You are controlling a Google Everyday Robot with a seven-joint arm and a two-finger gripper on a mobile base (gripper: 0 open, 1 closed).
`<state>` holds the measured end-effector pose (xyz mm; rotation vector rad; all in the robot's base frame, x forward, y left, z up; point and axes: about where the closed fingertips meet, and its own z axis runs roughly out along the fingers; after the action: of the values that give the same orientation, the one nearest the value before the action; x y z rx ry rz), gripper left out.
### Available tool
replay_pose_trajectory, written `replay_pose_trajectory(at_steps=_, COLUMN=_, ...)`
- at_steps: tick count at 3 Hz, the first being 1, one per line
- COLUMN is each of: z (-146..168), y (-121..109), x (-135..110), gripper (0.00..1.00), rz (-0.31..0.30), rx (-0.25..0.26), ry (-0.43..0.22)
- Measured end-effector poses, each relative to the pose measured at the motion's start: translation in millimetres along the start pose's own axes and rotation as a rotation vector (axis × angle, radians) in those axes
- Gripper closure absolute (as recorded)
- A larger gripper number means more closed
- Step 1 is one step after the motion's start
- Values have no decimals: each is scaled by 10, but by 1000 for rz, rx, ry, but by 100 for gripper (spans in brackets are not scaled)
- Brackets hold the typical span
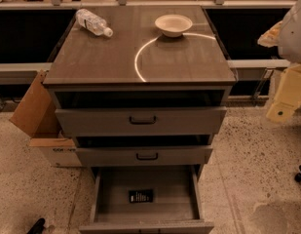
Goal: Pick rxbar chocolate from bottom drawer and place on counter
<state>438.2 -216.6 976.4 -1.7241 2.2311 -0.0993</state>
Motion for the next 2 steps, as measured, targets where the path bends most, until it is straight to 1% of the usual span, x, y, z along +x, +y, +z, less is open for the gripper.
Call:
replay_pose_trajectory(at_steps=1, z=0, y=0, x=0, gripper=0, rz=0, rx=0, ry=0)
replay_pose_trajectory(at_steps=2, z=205, y=42, x=-91, gripper=0, rz=-13, rx=-39, ry=-66)
